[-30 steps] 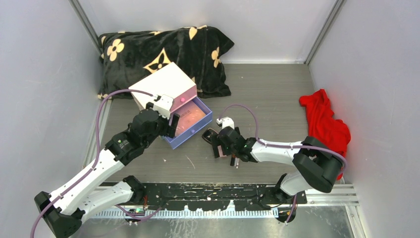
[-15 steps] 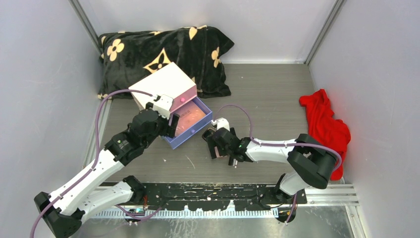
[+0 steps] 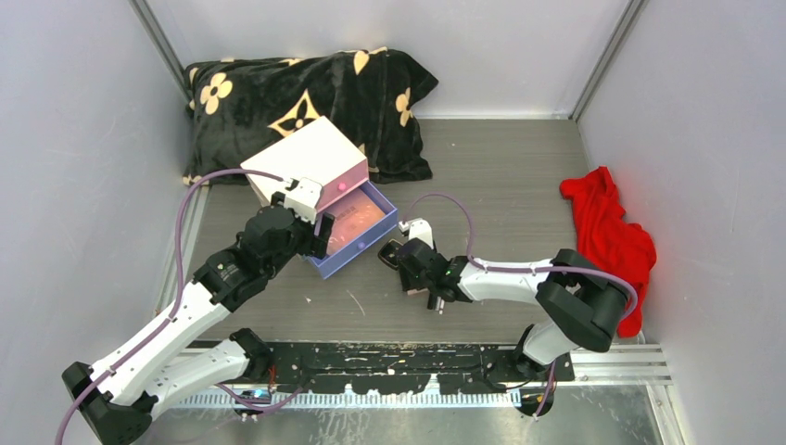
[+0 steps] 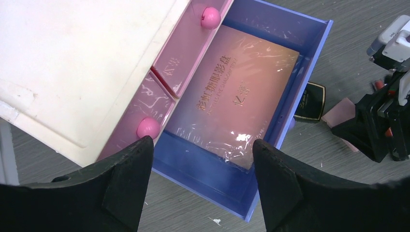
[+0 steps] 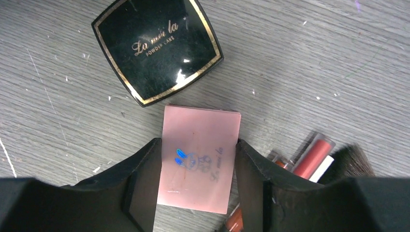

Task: Organize the makeup
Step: Pick up the makeup from the center of the board.

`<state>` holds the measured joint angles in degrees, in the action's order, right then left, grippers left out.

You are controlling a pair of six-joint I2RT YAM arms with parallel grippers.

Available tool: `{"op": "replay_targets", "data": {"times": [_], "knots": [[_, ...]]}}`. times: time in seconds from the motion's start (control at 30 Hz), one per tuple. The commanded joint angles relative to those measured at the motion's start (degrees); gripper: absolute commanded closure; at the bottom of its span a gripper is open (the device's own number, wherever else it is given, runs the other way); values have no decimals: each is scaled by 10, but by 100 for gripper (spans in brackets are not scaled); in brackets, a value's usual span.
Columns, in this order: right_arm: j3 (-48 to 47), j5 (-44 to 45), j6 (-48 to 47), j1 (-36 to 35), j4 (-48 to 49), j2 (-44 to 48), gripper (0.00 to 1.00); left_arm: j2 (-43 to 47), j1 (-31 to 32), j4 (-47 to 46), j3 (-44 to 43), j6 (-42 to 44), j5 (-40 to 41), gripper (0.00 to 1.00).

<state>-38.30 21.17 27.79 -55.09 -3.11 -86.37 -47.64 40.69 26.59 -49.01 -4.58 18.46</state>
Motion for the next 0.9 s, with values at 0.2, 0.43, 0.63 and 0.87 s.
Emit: {"op": "replay_targets", "data": {"times": [0.2, 0.43, 0.63, 0.87], "knots": [[-45, 35, -2, -11, -125, 112, 99, 8, -2, -26, -4, -10, 0, 25], [-128, 34, -41, -12, -179, 161, 99, 7, -3, -27, -1, -13, 2, 25], [-254, 5, -90, -12, -193, 111, 99, 8, -2, -25, -6, -15, 11, 25], [-395, -18, -139, -11, -191, -9, 99, 2, -2, -20, -15, -14, 9, 25]]}}
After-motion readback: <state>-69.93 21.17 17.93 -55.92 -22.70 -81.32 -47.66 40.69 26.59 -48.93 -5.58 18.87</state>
